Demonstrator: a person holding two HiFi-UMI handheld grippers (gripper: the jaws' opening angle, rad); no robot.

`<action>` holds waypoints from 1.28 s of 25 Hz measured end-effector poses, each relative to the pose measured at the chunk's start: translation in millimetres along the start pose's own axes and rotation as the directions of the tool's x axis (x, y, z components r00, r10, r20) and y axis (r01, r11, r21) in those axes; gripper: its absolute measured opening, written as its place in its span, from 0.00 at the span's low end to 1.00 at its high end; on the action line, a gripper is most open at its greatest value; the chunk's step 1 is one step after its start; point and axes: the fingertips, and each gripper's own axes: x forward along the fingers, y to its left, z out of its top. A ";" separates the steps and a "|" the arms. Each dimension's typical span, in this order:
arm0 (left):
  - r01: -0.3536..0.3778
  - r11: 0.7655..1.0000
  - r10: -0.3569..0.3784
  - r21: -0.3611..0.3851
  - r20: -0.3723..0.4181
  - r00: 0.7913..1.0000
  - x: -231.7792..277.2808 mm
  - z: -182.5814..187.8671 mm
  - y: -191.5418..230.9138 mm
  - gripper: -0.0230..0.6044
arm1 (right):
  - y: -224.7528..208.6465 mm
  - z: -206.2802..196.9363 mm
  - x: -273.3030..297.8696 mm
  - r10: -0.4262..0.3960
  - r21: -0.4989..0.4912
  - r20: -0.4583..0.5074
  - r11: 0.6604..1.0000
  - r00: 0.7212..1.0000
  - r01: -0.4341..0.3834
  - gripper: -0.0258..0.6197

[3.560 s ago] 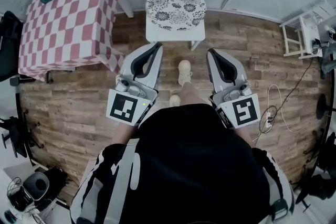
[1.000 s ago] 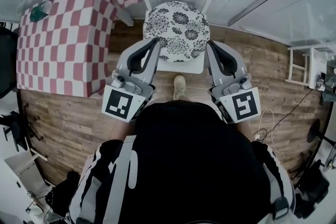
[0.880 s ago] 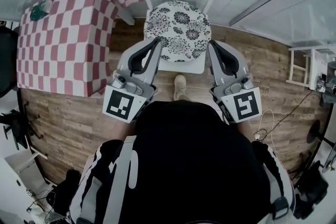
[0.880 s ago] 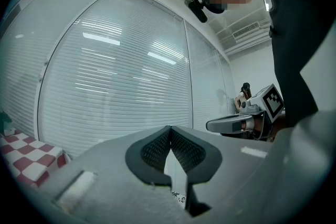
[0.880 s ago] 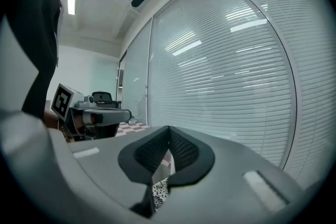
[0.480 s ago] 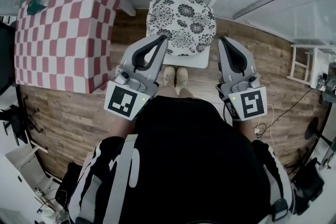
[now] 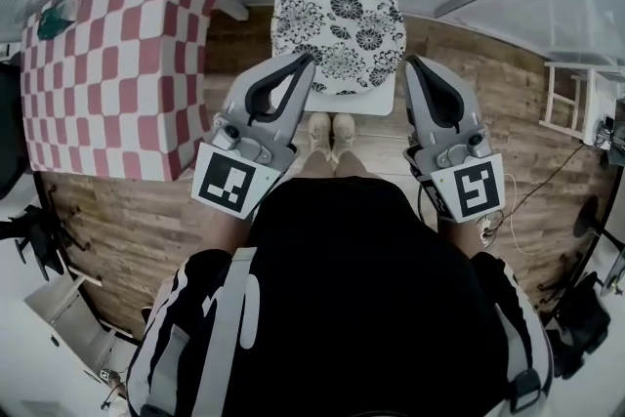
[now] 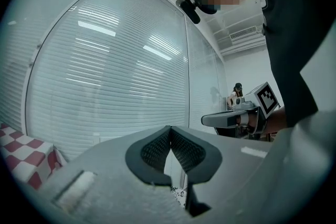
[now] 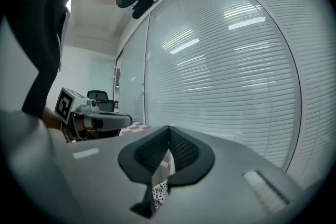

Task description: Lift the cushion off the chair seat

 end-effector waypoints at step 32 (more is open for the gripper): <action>0.204 0.979 -0.200 0.012 -0.148 0.969 -0.8 -95.4 -31.5 0.15 | 33.3 -104.3 3.7 0.291 -0.036 -0.145 0.954 0.946 -0.299 0.20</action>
